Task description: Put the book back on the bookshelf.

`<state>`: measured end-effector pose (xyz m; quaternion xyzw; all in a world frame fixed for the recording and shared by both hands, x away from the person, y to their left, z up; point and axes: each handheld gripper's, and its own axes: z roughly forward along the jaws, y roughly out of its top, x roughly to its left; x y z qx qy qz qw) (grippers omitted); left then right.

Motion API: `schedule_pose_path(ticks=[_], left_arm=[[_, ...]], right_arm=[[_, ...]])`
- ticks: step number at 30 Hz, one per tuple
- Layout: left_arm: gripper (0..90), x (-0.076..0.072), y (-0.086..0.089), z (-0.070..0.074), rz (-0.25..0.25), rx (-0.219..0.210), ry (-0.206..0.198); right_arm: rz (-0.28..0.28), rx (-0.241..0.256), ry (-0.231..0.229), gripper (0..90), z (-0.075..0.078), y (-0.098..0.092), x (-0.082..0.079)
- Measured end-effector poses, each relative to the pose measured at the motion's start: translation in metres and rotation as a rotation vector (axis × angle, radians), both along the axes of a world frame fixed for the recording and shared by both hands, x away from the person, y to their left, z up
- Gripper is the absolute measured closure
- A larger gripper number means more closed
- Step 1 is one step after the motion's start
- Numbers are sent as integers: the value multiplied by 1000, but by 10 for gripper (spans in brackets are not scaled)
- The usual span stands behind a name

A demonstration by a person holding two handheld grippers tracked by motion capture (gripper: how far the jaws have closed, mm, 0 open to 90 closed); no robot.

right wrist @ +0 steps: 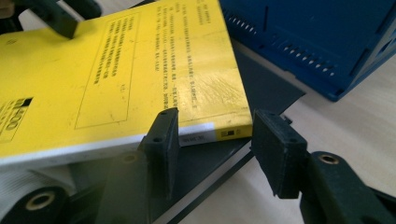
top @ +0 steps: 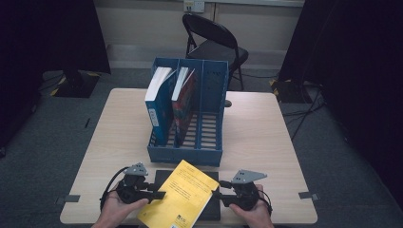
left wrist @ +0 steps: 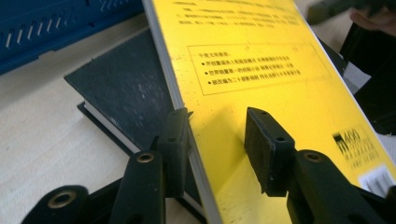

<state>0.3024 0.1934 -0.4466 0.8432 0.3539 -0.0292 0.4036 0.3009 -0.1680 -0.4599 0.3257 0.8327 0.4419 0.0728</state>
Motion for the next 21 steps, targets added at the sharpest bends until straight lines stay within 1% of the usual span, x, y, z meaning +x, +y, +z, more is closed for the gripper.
schedule_pose_path(ticks=[1,2,3,6,7,8,9,10,11,13,15,16,18,19,20,21], left_arm=[[601,-1,1,0,-6,-3,2],[601,-4,3,0,-10,-5,6],[608,-5,4,-1,-8,-9,6],[611,-8,6,0,-12,-5,-2],[610,-7,6,0,-15,-4,0],[609,-5,6,-1,-5,-8,1],[601,0,5,-2,0,-14,14],[548,0,5,-2,0,-14,14],[514,4,2,-3,10,-14,24],[496,8,-1,-3,32,-10,17],[470,14,-3,-2,59,-4,16],[467,15,-3,-3,68,-11,14],[487,18,-4,-6,55,-43,32],[487,17,-5,-6,46,-44,25],[465,15,-7,-5,42,-27,5],[448,14,-8,-4,36,-12,0]], right_arm=[[-1,-3,-3,567,0,1,3],[2,1,-5,573,0,2,5],[-9,-6,-14,574,1,4,8],[-17,-15,-22,584,1,9,14],[-18,-15,-25,586,1,10,16],[-23,-15,-23,587,1,11,18],[-26,-13,-22,588,1,13,19],[-26,-13,-22,588,1,13,19],[-22,-17,-31,620,2,15,20],[-15,-17,-30,614,2,16,19],[8,1,-11,600,2,16,15],[12,3,-10,608,2,16,13],[13,1,-10,610,1,17,11],[14,3,-6,608,1,16,12],[15,6,-3,607,1,17,13],[17,6,1,607,1,17,15]])
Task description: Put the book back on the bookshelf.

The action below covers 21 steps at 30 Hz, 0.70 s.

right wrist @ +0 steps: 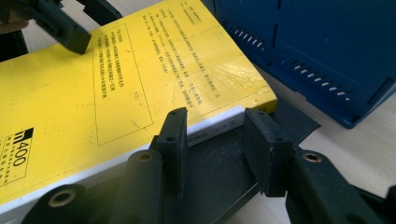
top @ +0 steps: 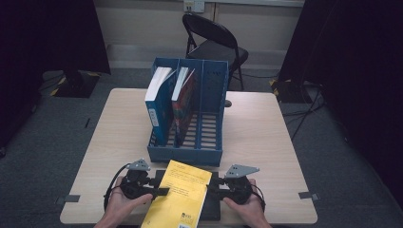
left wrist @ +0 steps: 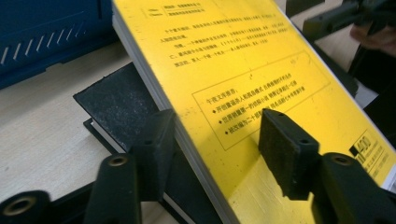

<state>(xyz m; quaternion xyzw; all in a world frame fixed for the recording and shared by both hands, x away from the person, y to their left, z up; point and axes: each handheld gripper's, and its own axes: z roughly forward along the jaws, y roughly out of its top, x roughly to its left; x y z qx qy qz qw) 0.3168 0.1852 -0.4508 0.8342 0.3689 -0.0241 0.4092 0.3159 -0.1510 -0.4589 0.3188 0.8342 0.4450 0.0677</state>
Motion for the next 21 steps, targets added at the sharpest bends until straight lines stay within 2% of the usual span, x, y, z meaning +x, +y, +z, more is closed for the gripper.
schedule_pose_path(ticks=[1,5,9,14,17,21], left_arm=[[428,-1,0,0,-1,10,-5],[423,-5,3,0,17,8,-9],[450,-7,11,0,36,-3,8],[475,-12,18,-2,54,-22,7],[483,-11,19,-3,56,-31,10],[488,-6,19,-3,71,-30,-13]], right_arm=[[0,-2,-3,613,0,1,1],[-1,-10,-10,615,0,5,4],[-6,-10,-13,616,0,10,12],[-19,-7,-13,619,0,18,24],[-26,-9,-18,621,0,20,25],[-41,-19,-12,606,-2,19,21]])
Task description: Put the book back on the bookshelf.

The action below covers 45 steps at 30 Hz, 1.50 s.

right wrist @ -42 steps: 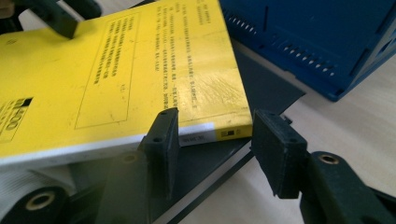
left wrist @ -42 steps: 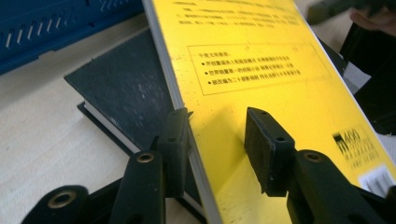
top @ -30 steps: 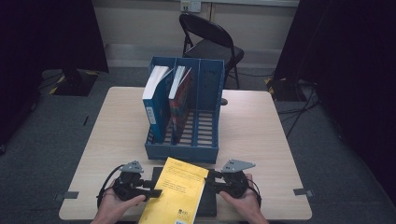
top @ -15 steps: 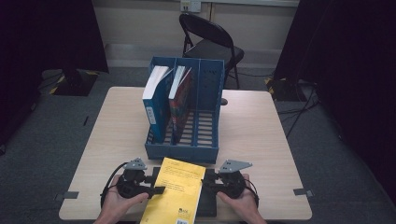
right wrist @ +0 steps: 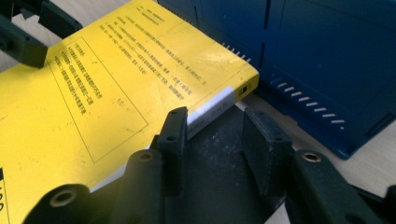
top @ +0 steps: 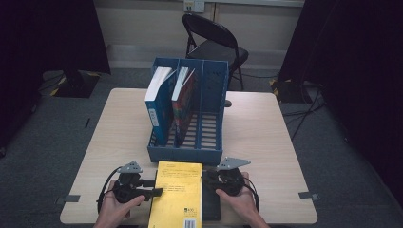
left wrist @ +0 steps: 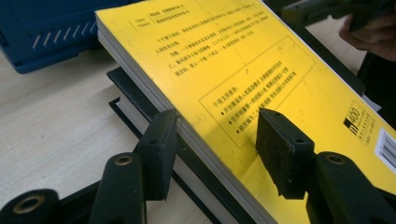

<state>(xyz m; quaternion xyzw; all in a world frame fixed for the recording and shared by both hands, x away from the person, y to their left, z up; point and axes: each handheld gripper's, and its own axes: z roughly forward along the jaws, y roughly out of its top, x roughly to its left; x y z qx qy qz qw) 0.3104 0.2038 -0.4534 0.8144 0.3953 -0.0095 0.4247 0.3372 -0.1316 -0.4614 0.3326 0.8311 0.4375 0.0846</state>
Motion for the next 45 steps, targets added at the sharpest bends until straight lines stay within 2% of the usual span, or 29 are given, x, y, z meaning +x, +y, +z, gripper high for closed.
schedule_pose_path(ticks=[2,7,10,15,17,22,24,28,32,34,36,39,41,45], left_arm=[[481,1,-2,2,1,29,-48],[450,11,-9,6,28,62,-13],[439,21,-9,5,59,42,35],[397,16,-8,0,95,11,33],[404,14,-7,-1,95,1,31],[413,14,-8,0,108,5,27],[456,14,-9,1,102,-2,23],[464,13,-8,2,106,-9,14],[487,11,-4,7,85,-85,-3],[493,10,-6,9,61,-70,-24],[465,10,-8,8,69,-54,-10],[472,8,-8,6,65,-55,-3],[480,5,-6,7,61,-76,21],[474,-1,-6,6,41,-88,29]], right_arm=[[-1,2,4,597,0,0,-3],[15,21,-2,584,4,0,-10],[26,37,1,563,5,0,-11],[55,53,12,549,3,3,-17],[64,57,16,547,2,4,-18],[76,70,23,548,1,4,-17],[77,78,38,549,0,3,-16],[80,86,40,550,-1,4,-15],[82,84,34,550,-1,4,-15],[81,83,32,550,-1,5,-15],[81,85,30,550,-1,5,-16],[78,84,28,550,-1,5,-16],[78,84,28,551,-1,5,-16],[80,86,30,550,-1,5,-16]])
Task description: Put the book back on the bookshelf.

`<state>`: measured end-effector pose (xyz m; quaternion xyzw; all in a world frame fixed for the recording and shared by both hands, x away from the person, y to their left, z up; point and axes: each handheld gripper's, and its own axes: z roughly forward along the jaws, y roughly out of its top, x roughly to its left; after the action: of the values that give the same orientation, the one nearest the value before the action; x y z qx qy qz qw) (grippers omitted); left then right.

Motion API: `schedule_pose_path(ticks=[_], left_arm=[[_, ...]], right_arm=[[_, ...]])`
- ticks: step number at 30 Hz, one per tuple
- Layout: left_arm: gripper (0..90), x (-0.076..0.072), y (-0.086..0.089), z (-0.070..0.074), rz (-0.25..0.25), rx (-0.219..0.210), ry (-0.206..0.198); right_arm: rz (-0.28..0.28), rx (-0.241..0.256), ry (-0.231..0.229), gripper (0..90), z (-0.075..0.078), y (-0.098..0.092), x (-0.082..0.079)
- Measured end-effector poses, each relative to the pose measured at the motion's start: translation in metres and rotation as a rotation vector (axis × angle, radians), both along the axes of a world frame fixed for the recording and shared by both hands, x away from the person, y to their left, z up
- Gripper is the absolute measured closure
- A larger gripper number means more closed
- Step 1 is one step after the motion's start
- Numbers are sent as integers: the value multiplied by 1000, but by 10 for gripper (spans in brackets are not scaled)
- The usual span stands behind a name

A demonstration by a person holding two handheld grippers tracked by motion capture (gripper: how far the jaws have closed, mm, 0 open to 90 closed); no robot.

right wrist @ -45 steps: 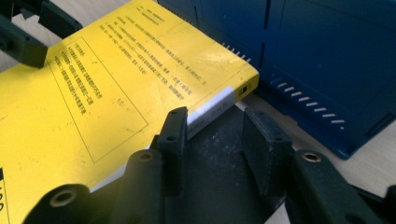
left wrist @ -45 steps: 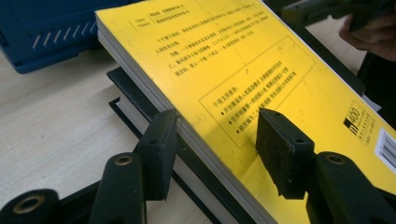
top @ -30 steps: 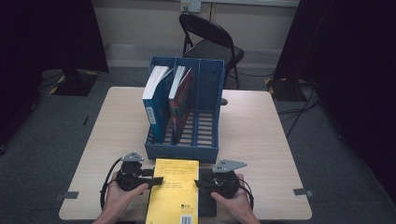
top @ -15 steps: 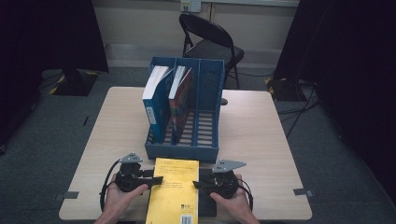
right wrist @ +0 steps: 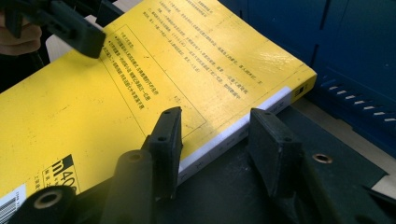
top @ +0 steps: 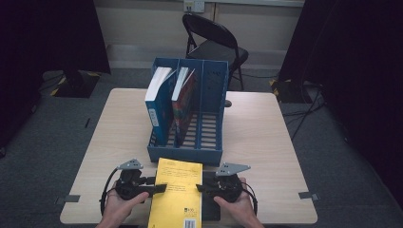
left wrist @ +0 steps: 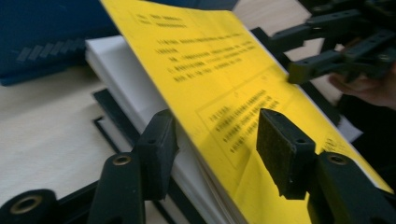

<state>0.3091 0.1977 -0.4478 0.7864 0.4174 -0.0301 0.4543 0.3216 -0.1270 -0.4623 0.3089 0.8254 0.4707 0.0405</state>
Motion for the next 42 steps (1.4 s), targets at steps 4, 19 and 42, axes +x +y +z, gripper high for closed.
schedule_pose_path(ticks=[4,19,42], left_arm=[[428,-2,-3,1,40,31,-15],[425,6,1,-6,66,22,37],[529,7,5,-2,39,-85,57]], right_arm=[[-3,-3,-6,550,0,0,-1],[13,3,12,552,0,2,-1],[23,-5,10,548,1,8,-3]])
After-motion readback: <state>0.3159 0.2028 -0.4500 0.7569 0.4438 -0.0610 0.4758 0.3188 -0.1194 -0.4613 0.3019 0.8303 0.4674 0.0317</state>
